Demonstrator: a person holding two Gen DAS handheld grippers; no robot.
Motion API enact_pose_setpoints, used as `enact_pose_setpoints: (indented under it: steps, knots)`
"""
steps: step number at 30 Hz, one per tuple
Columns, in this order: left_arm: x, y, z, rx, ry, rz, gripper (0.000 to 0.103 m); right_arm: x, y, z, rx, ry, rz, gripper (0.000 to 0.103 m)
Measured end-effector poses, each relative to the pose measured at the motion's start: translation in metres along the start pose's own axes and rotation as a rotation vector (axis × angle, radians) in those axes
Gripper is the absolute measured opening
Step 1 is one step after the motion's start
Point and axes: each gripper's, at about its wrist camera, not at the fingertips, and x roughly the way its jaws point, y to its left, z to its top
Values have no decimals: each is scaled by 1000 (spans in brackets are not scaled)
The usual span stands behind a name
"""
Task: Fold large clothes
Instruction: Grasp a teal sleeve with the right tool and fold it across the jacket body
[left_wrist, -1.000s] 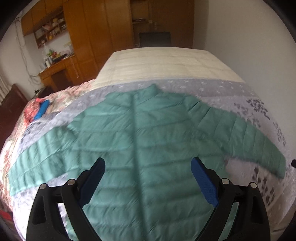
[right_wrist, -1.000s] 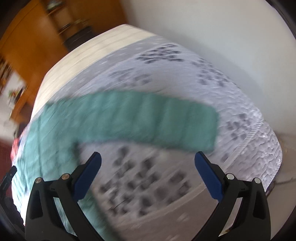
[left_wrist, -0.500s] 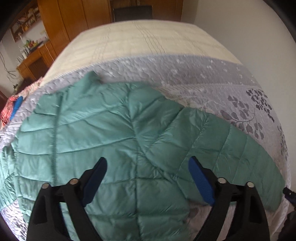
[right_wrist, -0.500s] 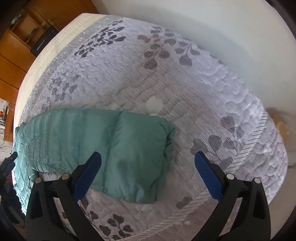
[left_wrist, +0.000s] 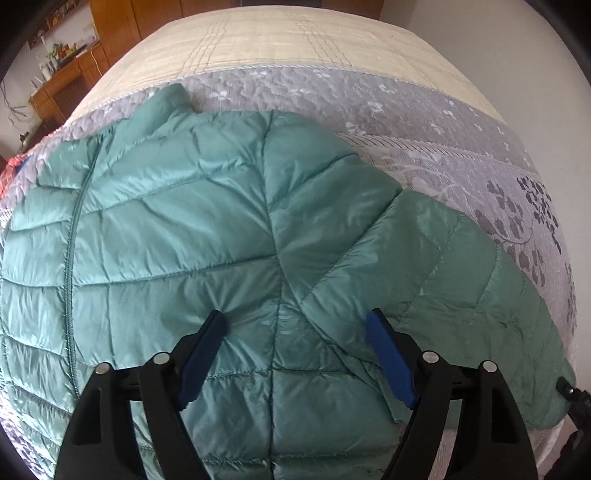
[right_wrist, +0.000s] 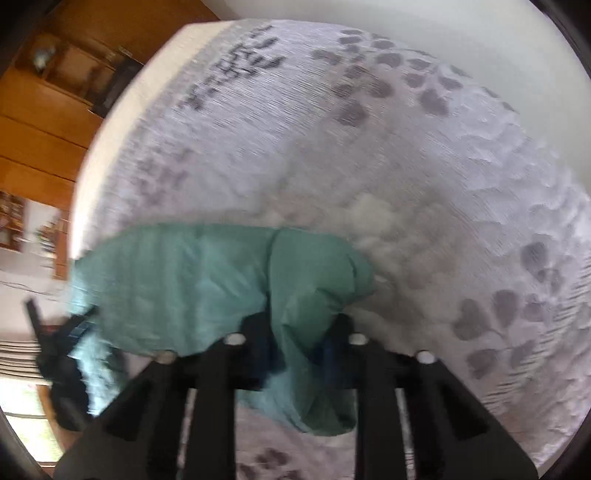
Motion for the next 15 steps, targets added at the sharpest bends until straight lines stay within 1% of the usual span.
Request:
enact_pose_setpoints:
  steps: [4, 6, 7, 9, 11, 13, 15]
  knots:
    - [-8, 10, -2, -11, -8, -16, 74, -18, 38, 2, -60, -59, 179, 11]
    - [-13, 18, -3, -16, -16, -13, 74, -22, 67, 2, -119, -70, 231, 11]
    - [-16, 21, -2, -20, -19, -14, 73, -22, 88, 1, -164, -68, 251, 11]
    - [-20, 28, -2, -22, -28, -9, 71, -18, 117, 2, -220, -59, 265, 11]
    - [-23, 34, -3, -21, -32, -2, 69, -8, 148, 0, -270, -37, 275, 11]
    - [-26, 41, -4, -27, -35, -7, 68, 6, 180, -2, -320, -3, 303, 11]
    - [-30, 51, -5, -43, -42, -9, 68, 19, 203, -6, -354, 26, 313, 11]
